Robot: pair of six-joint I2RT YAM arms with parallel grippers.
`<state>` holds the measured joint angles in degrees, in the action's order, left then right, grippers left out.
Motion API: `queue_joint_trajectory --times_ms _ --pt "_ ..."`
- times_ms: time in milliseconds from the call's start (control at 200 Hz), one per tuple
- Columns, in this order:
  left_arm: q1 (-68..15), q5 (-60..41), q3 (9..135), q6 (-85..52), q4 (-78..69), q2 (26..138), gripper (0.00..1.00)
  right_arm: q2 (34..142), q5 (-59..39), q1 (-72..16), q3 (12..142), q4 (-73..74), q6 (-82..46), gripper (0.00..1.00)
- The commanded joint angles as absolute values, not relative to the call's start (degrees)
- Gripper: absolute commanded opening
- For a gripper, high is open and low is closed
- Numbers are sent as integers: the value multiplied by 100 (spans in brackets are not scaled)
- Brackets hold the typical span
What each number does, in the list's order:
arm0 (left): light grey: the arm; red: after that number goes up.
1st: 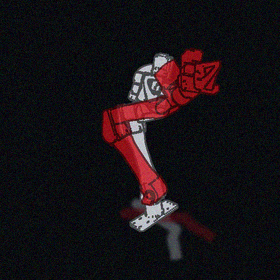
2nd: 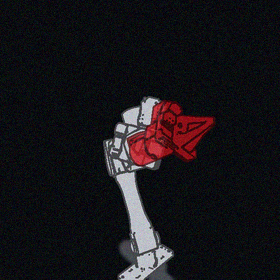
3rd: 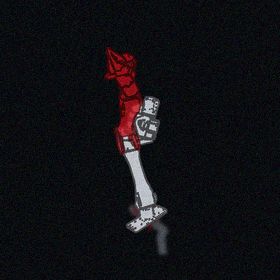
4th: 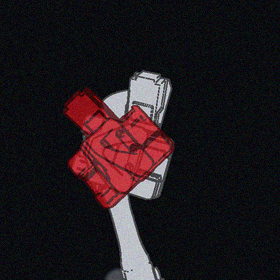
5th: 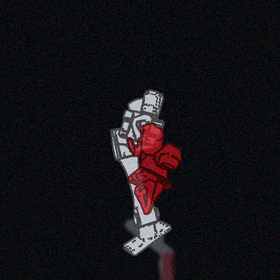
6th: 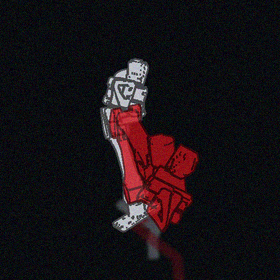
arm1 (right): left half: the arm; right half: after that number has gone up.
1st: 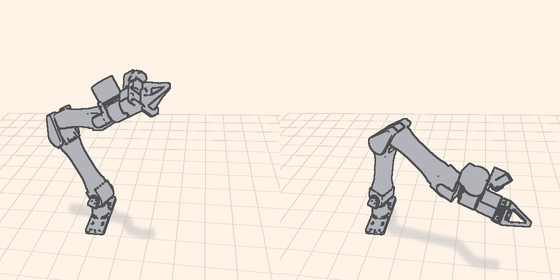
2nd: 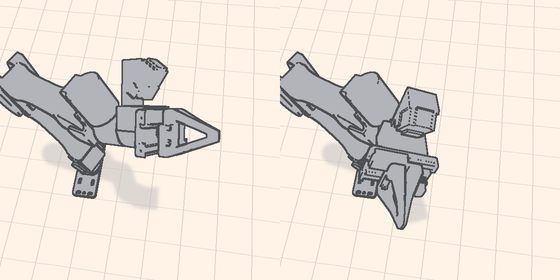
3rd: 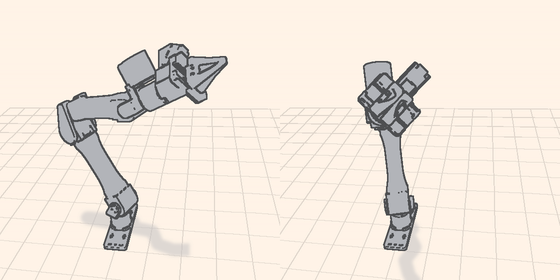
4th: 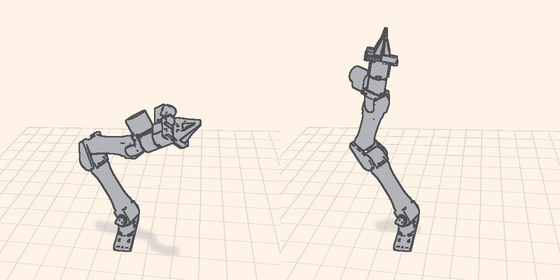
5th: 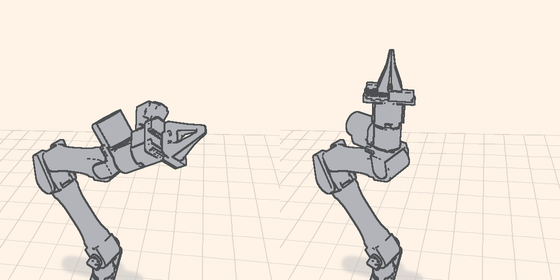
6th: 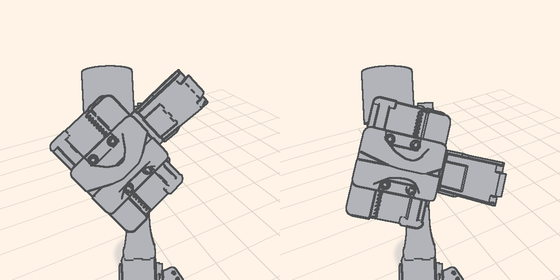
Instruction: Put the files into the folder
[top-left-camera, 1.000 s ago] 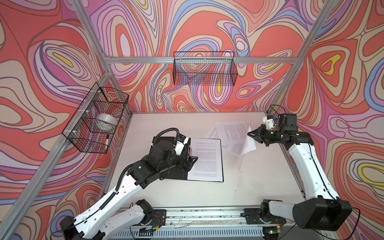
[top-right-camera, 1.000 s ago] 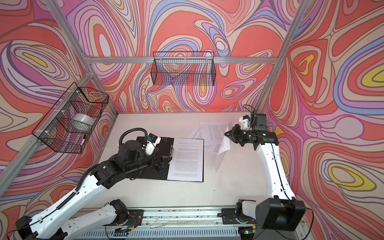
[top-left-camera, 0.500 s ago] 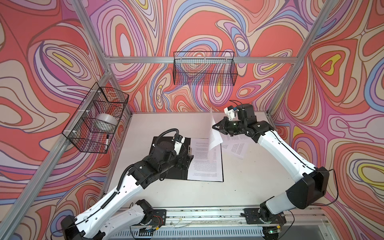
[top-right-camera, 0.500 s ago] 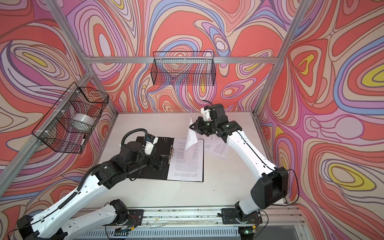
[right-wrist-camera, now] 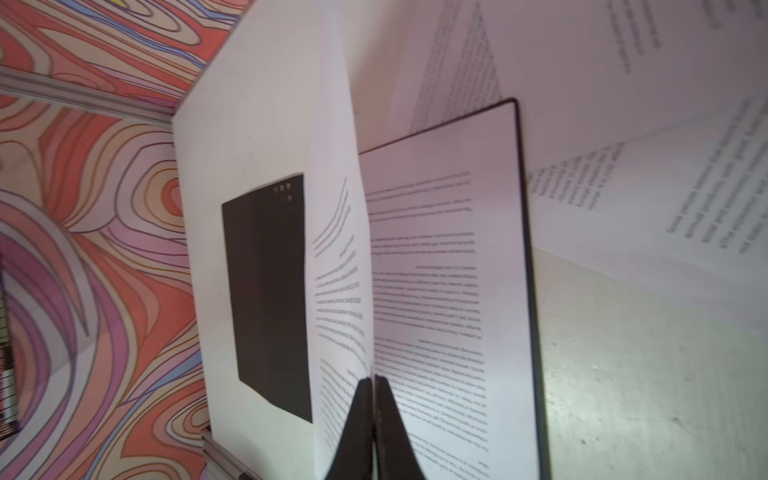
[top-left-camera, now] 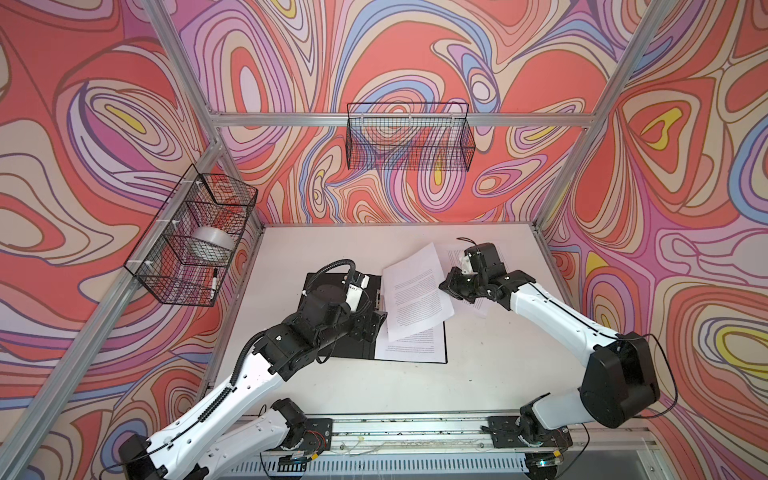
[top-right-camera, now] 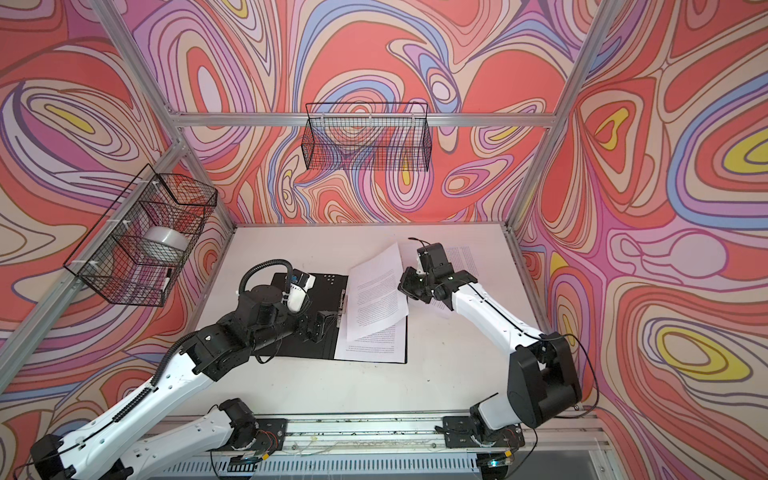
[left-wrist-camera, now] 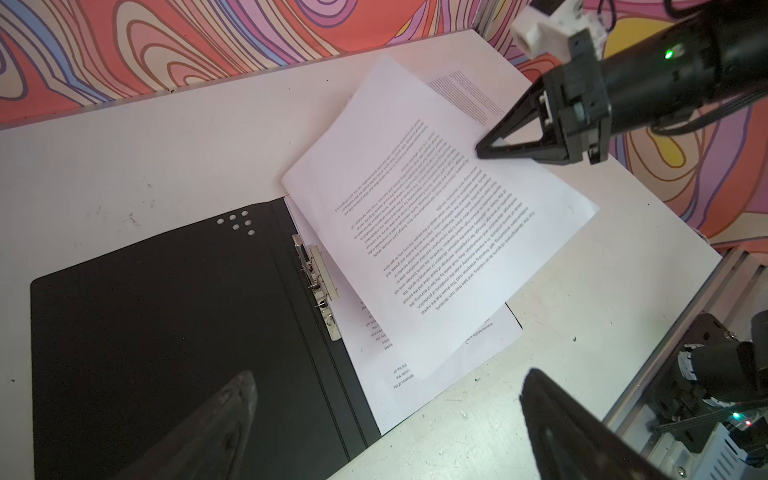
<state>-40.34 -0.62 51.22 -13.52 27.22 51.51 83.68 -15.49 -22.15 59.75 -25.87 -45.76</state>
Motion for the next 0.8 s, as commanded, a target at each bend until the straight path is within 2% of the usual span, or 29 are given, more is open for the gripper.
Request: queue_joint_trajectory --times_ms 0,205,796 --pt "-4008 -190 5063 -1301 2654 5130 100 8123 -1089 -2196 5368 -2045 -4781 0" --pt "-4008 -295 5062 -1318 2628 5133 100 8080 -1196 -2303 4526 -1365 -5067 0" --pt "-4008 -433 5041 -1327 2620 5098 100 8400 -1020 -2883 4369 -999 -5446 0"
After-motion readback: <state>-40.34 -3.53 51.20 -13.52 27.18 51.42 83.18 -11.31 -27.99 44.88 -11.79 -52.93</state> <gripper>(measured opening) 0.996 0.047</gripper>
